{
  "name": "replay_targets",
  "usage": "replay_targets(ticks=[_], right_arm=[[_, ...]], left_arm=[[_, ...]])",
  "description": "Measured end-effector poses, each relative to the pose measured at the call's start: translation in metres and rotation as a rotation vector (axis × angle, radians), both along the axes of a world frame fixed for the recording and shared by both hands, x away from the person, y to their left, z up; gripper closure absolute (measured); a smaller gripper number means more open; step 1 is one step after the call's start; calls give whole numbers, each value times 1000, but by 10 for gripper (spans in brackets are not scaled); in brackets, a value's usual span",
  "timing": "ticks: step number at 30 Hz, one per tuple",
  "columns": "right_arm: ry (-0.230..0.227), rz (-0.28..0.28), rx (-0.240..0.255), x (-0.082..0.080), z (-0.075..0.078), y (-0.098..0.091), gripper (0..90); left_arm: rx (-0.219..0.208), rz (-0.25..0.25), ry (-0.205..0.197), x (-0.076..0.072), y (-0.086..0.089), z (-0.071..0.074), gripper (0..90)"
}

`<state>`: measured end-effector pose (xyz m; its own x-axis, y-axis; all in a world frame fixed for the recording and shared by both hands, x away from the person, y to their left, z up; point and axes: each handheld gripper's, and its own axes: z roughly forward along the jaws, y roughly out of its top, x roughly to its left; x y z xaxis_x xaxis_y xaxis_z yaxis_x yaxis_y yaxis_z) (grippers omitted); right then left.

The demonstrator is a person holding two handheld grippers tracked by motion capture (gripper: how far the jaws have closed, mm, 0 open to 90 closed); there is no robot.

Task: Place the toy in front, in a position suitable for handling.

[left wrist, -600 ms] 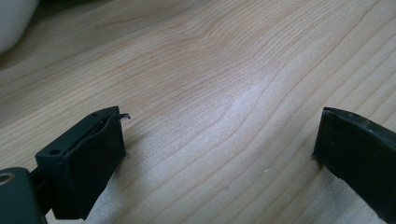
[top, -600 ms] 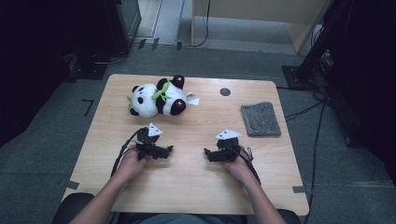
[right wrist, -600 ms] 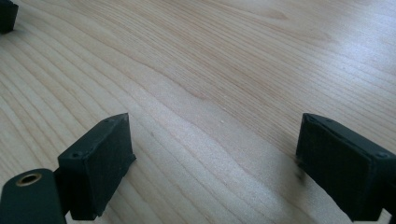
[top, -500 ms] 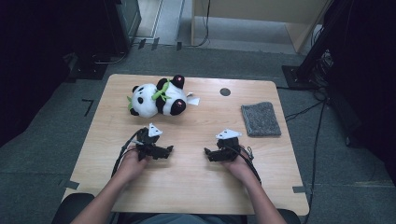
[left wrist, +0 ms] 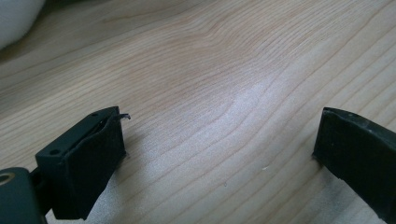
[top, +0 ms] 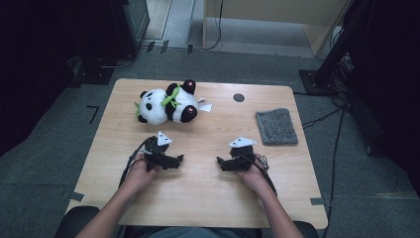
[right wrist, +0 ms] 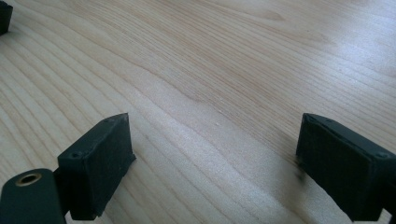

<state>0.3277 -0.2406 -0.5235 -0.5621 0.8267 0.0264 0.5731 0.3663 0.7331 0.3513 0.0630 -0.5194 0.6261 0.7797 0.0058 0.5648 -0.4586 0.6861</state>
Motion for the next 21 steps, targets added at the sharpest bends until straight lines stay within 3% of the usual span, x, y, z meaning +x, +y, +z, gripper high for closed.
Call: replay_targets(ticks=[21], right_arm=[[1, -43, -1, -3, 0, -2, 106]], left_arm=[[-5, -15, 2, 1, 1, 0, 17]])
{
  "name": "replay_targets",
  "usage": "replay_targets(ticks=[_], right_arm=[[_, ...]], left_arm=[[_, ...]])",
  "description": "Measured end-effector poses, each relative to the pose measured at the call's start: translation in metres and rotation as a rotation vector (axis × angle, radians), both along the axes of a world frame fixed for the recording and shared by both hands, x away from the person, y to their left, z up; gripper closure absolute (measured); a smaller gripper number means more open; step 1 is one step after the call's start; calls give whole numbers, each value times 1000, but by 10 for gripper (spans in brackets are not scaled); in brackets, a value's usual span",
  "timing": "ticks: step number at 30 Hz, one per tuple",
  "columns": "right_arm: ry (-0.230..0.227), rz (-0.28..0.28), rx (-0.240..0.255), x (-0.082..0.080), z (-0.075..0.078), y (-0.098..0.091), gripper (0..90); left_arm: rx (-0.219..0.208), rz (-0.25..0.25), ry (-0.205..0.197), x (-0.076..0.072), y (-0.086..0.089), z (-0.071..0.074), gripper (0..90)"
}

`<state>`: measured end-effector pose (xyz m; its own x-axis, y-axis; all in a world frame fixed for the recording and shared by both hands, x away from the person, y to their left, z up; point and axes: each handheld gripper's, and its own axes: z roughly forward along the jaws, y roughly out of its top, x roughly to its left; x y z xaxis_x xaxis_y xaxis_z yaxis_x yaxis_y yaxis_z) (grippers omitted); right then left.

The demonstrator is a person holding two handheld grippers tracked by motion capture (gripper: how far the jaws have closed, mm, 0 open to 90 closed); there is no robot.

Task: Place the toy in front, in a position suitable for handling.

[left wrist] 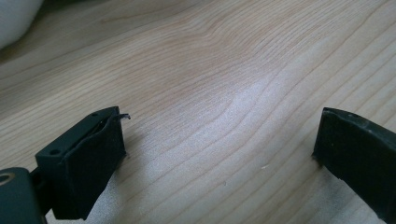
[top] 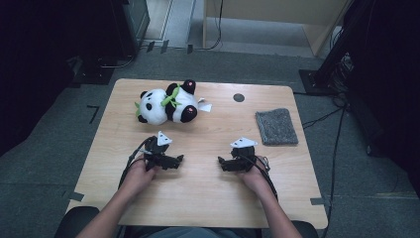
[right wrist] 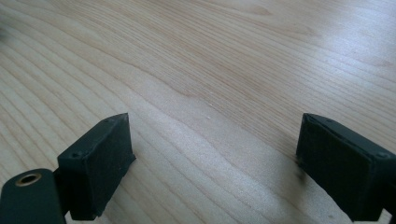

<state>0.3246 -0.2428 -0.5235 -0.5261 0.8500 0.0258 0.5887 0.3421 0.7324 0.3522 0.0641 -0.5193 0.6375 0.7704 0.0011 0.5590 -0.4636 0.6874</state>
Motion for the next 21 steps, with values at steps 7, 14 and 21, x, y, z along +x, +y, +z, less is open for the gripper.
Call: replay_targets(ticks=[7, 14, 21], right_arm=[[2, -4, 0, 0, 0, 0, 105], [1, -11, -1, -1, 0, 0, 105], [0, -9, 0, -1, 0, 0, 105]], left_arm=[[16, -33, 11, 3, 0, 2, 20], [39, -7, 35, 6, 1, 8, 152], [12, -47, 25, 3, 1, 13, 150]])
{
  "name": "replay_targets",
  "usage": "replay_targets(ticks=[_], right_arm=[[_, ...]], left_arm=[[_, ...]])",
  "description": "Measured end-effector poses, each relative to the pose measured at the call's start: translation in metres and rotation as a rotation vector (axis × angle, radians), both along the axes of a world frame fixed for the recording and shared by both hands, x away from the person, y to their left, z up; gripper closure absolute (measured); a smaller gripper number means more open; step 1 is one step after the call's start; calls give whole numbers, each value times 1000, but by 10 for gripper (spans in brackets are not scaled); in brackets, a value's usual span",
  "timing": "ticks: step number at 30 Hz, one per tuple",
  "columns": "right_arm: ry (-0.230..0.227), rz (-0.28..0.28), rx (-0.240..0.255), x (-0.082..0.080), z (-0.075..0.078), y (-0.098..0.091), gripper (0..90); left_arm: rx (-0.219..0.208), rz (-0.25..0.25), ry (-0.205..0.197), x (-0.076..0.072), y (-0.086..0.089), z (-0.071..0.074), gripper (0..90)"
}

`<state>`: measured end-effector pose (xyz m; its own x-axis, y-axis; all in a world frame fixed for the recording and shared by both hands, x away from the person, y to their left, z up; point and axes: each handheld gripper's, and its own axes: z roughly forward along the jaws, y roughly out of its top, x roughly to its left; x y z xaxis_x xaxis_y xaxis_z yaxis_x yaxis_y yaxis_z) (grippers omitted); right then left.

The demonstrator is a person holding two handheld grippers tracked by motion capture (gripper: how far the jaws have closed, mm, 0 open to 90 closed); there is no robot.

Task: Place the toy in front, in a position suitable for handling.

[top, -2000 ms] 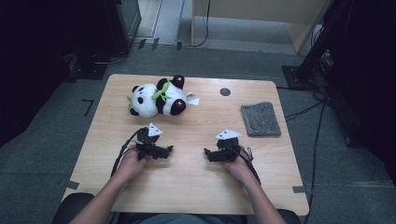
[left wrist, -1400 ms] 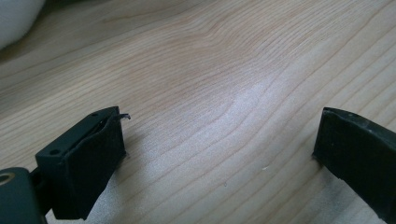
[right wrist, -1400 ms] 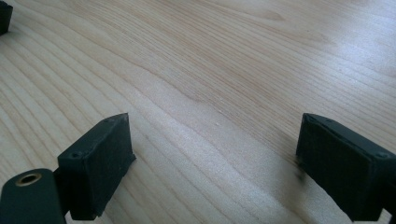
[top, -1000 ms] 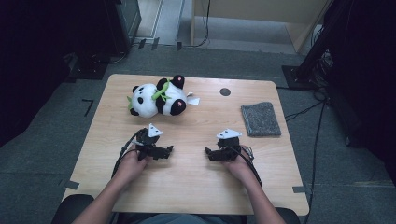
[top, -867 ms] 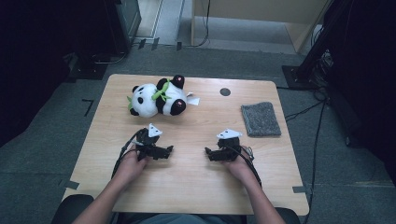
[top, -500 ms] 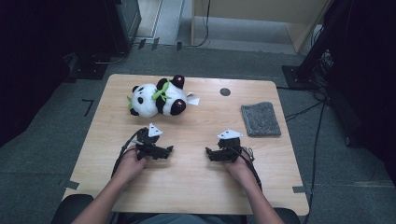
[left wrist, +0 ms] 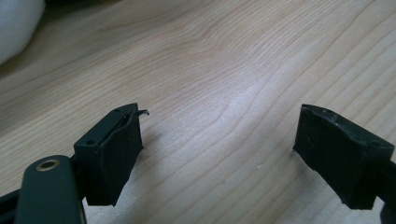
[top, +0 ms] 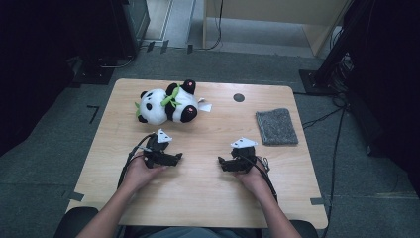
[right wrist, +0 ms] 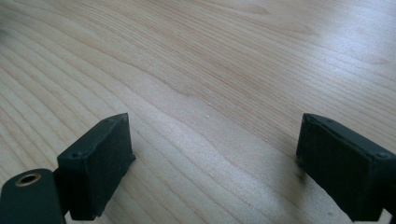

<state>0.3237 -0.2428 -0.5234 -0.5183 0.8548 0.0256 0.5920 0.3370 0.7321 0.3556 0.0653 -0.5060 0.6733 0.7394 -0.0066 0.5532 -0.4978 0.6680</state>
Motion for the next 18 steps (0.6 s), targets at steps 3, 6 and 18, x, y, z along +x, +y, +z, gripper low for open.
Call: replay_targets(ticks=[3, 6, 18], right_arm=[[1, -1, 0, 0, 0, 0, 105], [0, 1, -1, 0, 0, 0, 105], [-1, 1, -1, 0, 0, 0, 105]], left_arm=[[-54, -28, 12, 1, 5, 4, 150], [-121, -54, 38, 3, 11, 10, 151], [-166, -41, 43, 18, 19, 28, 165]])
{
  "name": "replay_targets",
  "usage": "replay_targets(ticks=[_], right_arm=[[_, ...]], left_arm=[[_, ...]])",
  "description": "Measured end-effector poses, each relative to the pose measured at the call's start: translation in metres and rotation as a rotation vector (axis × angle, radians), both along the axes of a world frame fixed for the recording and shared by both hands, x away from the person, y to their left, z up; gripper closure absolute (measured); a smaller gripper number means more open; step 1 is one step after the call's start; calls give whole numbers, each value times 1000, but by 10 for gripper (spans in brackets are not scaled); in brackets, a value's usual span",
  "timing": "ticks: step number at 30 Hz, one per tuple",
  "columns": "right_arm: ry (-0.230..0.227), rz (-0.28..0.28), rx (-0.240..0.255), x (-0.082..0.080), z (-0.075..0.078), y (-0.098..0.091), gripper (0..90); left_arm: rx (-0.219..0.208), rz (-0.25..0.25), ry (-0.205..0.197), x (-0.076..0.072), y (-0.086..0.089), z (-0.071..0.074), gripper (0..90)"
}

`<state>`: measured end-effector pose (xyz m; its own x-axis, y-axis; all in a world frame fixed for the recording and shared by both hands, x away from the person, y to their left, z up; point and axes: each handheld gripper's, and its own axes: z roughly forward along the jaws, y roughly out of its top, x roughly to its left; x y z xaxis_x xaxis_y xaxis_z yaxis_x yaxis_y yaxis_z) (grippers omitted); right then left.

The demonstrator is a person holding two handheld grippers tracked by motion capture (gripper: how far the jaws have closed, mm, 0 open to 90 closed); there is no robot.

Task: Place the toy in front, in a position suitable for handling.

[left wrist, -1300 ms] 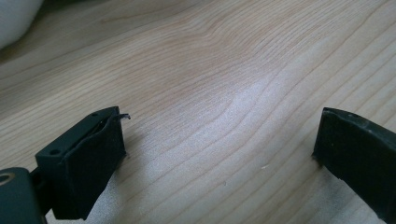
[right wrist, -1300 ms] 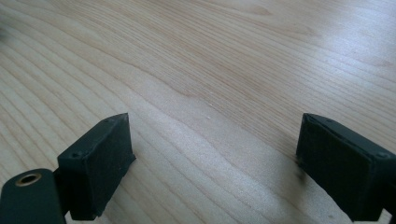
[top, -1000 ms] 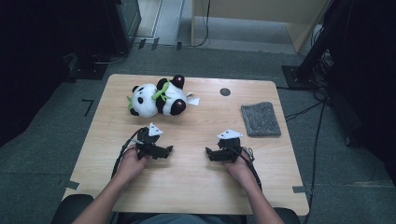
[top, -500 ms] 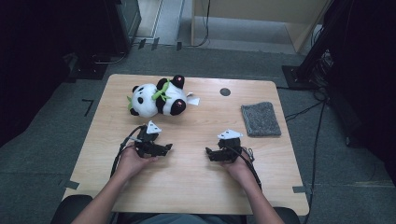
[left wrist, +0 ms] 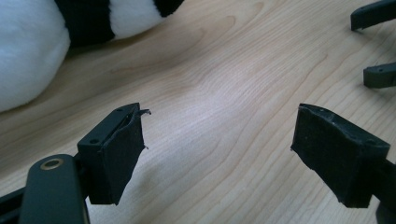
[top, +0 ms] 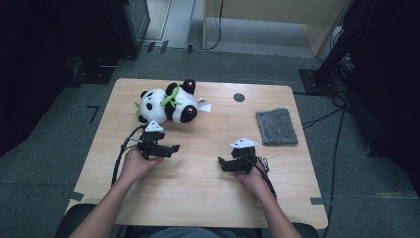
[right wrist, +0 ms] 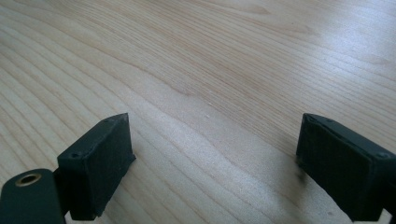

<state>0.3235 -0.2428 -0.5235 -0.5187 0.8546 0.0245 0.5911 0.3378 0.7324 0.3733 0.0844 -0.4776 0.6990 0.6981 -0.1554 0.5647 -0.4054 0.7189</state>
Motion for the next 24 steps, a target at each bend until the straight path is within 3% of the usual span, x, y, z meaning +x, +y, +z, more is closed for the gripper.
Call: replay_targets(ticks=[5, 10, 12, 21, 24], right_arm=[[-3, 4, -2, 0, 0, 0, 106], [-2, 4, -2, -1, 0, 0, 106], [-2, 3, -1, -1, 0, 0, 106], [0, 15, -1, -1, 0, 1, 106], [-5, 27, -2, -1, 0, 1, 106]], left_arm=[[34, -11, 2, 8, -2, 4, 166], [14, -1, 15, 18, -1, 11, 176], [7, 4, 13, 21, -1, 13, 222], [17, 5, 21, 32, 4, 26, 213], [-4, 18, 20, 36, 6, 32, 211]])
